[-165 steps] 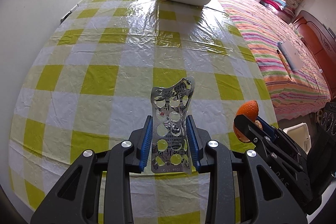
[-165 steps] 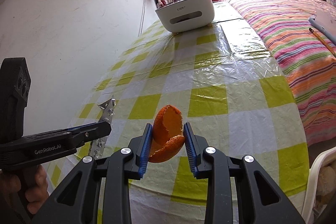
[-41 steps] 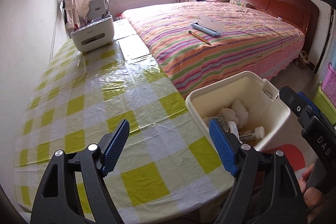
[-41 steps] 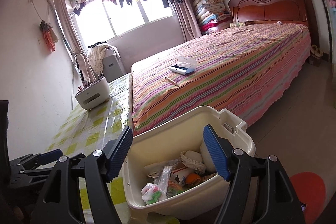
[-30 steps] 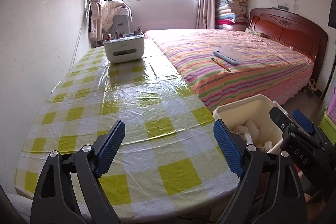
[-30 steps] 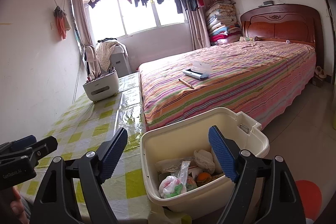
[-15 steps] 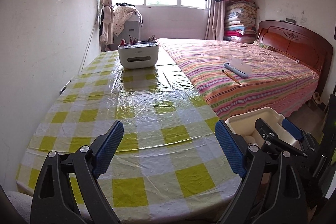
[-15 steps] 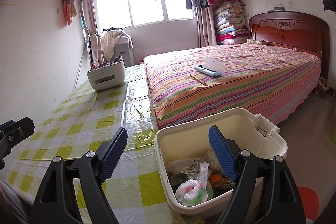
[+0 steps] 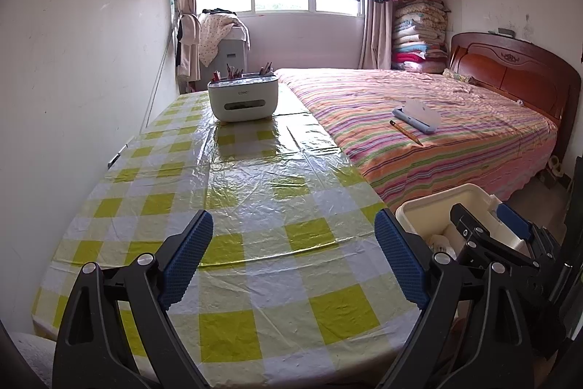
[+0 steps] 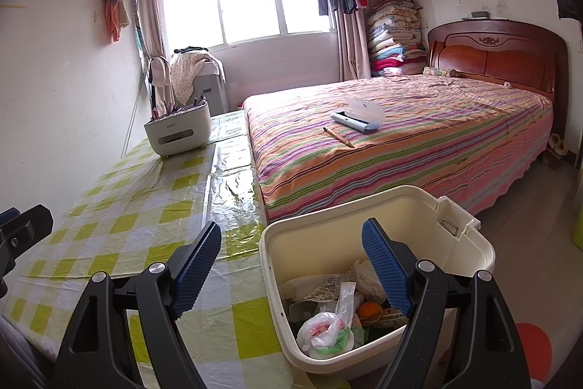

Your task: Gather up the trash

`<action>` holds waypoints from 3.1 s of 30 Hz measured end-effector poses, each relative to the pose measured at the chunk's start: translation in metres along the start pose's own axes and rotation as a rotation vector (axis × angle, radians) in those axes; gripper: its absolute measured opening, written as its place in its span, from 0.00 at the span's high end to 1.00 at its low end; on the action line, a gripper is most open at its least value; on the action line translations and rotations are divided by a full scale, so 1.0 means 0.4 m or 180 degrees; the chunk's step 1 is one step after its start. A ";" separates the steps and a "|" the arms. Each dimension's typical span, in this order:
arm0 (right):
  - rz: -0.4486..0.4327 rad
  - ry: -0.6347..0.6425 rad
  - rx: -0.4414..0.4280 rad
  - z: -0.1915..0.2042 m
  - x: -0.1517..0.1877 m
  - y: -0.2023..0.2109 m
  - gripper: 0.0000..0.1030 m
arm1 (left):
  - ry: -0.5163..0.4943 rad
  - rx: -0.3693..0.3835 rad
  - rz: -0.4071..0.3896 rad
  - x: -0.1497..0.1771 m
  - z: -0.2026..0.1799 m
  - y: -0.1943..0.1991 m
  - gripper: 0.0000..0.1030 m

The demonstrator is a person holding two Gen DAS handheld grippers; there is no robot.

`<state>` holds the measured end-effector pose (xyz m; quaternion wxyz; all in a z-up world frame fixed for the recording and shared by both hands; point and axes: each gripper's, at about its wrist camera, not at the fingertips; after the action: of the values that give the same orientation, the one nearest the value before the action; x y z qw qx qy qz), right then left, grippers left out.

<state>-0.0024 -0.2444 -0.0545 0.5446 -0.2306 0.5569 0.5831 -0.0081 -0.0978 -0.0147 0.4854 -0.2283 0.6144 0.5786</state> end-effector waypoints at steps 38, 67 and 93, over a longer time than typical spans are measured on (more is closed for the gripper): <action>0.0021 -0.0016 0.0016 -0.018 0.006 -0.003 0.25 | -0.0073 0.0086 0.0119 0.018 -0.030 -0.014 0.14; 0.0011 -0.0018 0.0014 -0.019 0.006 -0.001 0.25 | -0.0120 0.0057 0.0113 0.024 -0.037 -0.012 0.14; 0.0024 -0.0004 0.0014 -0.016 0.010 -0.002 0.25 | -0.0140 0.0066 0.0142 0.030 -0.046 -0.016 0.14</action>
<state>-0.0050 -0.2489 -0.0600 0.5433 -0.2270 0.5587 0.5840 -0.0141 -0.1132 -0.0308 0.4881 -0.1967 0.6145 0.5877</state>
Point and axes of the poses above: each gripper's, at about its wrist camera, not at the fingertips, and y roughly against the way its jaws point, z to its left, x to its underside, and after that the axes turned 7 degrees about -y, right-handed
